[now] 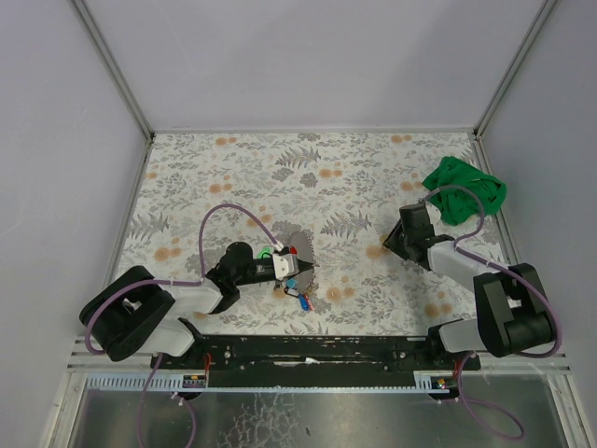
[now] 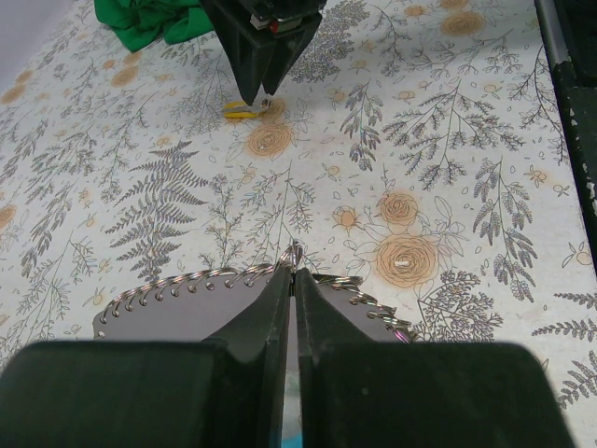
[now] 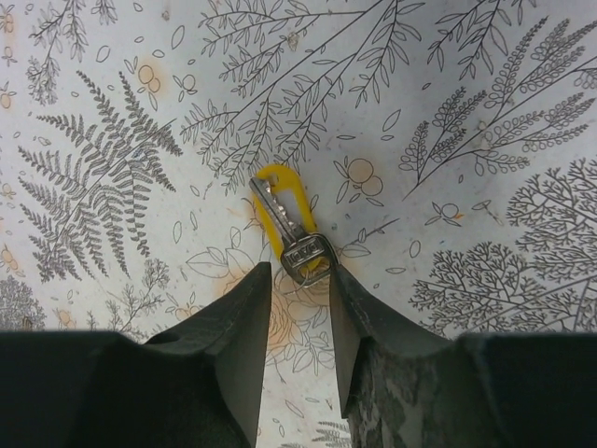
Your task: Put the keys on the keyring
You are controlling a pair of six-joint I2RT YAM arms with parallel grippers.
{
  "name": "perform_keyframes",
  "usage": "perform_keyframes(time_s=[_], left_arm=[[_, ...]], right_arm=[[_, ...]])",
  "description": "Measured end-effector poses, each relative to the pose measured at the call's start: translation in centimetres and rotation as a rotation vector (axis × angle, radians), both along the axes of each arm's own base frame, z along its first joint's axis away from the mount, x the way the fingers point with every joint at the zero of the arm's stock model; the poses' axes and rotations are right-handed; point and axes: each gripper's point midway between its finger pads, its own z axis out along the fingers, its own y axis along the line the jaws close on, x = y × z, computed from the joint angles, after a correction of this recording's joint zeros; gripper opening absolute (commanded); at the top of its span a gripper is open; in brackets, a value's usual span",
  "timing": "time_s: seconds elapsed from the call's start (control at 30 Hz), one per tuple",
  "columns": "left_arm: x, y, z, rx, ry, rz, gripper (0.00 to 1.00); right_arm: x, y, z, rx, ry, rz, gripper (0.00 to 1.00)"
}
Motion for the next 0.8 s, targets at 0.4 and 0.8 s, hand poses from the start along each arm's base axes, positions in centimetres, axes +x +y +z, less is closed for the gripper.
perform_keyframes(time_s=[0.4, 0.8], left_arm=[[0.0, 0.0, 0.0, 0.000, 0.001, 0.000, 0.00], [0.0, 0.0, 0.0, 0.000, 0.001, 0.000, 0.00]], right_arm=[[1.0, 0.5, -1.2, -0.002, 0.008, 0.012, 0.26], [3.2, 1.5, -1.3, -0.118, 0.070, 0.236, 0.01]])
